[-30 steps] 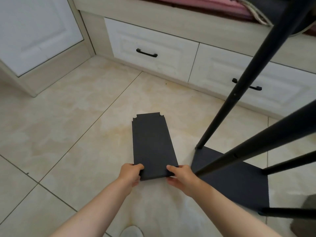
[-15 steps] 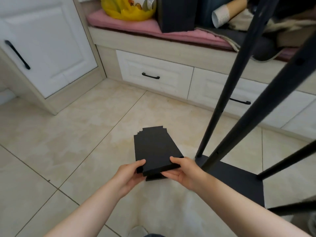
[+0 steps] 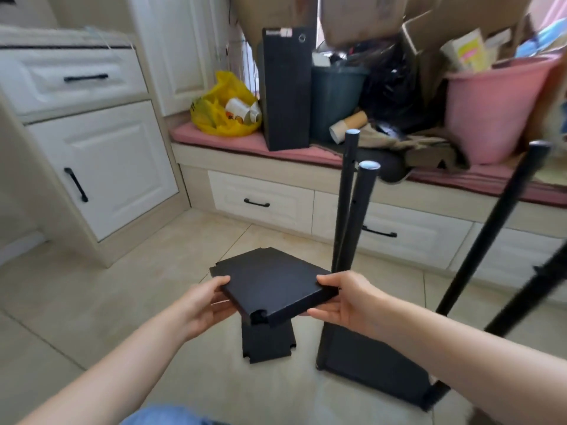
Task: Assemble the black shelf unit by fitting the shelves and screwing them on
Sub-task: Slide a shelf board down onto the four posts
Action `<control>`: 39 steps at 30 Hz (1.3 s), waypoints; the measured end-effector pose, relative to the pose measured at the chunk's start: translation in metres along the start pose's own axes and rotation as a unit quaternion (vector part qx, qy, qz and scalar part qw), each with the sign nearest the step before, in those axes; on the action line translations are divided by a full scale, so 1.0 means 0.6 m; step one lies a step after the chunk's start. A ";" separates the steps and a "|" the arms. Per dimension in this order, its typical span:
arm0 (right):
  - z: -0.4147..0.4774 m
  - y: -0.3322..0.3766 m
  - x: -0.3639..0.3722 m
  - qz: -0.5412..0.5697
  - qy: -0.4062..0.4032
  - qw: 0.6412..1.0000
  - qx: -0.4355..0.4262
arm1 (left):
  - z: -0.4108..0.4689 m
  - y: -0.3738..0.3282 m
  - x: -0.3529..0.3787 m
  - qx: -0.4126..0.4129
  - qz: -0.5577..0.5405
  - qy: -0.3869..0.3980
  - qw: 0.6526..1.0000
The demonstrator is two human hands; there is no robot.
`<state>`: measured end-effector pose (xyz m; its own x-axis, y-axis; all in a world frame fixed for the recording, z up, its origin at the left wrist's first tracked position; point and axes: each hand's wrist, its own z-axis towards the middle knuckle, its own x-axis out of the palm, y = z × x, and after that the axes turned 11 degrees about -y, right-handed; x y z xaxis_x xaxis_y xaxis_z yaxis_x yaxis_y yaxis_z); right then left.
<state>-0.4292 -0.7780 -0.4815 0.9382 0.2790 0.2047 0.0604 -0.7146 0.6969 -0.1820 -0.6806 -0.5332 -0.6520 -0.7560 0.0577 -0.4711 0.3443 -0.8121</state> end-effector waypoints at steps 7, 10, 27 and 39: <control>-0.120 0.053 -0.126 -0.055 0.038 0.997 -0.035 | -0.074 -0.065 -0.016 0.011 -0.052 -0.008 0.999; -0.158 0.068 -0.184 -0.085 0.074 0.993 -0.038 | -0.108 -0.078 -0.014 -0.007 0.032 0.067 0.997; -0.257 0.076 -0.326 0.030 -0.057 0.988 -0.141 | -0.249 -0.068 0.115 0.188 0.036 0.130 0.973; -0.321 0.087 -0.352 -0.056 -0.074 0.959 -0.267 | -0.330 -0.095 0.155 0.295 0.021 0.110 0.949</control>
<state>-0.6897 -0.7508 -0.3558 0.9763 0.2134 0.0351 0.0183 -0.2436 0.9697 -0.3331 -0.6604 -0.3665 -0.8019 -0.5913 0.0852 -0.0695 -0.0492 -0.9964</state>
